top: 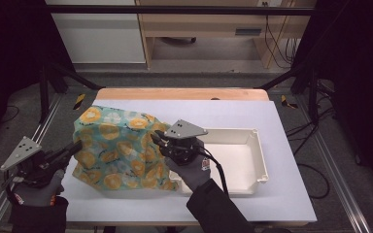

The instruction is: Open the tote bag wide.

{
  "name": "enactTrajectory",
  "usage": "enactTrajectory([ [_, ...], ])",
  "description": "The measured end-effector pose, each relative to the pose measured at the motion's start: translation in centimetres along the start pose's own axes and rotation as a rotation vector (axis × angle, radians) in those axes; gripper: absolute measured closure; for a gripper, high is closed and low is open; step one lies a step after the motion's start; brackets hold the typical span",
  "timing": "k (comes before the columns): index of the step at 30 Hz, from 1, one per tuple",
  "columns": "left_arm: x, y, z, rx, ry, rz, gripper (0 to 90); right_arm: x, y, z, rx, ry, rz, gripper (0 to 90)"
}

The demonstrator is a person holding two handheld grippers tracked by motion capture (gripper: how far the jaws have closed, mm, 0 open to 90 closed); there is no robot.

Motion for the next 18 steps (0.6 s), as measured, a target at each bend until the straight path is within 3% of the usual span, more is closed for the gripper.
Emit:
enactTrajectory([
  [5,0.0,0.0,-0.1,0.0,-0.002,-0.003,88.9,-0.5,-0.1,-0.7,-0.001,-0.021,0.015,90.0],
  [7,-0.1,0.1,-0.3,0.001,-0.006,-0.006,88.9,-1.5,0.0,-1.6,0.0,-0.071,0.019,90.0],
  [9,-0.1,0.1,-0.5,0.003,-0.007,-0.008,89.0,-1.9,0.2,-2.0,-0.008,-0.086,0.02,90.0],
  [10,0.0,0.0,-0.6,0.002,-0.006,-0.004,89.0,-2.6,0.9,-2.6,-0.027,-0.111,0.005,90.0],
  [13,0.3,-0.1,-1.0,0.002,-0.001,0.003,89.1,-3.0,2.4,-3.1,-0.062,-0.11,-0.023,90.0],
  [18,0.9,0.0,-1.6,0.002,0.005,0.004,89.4,-2.1,4.5,-3.1,-0.123,-0.08,-0.036,90.0],
])
Point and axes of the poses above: each handheld gripper's, and its own axes: z roughly forward along the jaws, x roughly out of its underside, y roughly to its left, the point moved 10 cm from there along z, roughly forward along the jaws, and after that the axes turned 1 degree about z, right-handed, at the moved point
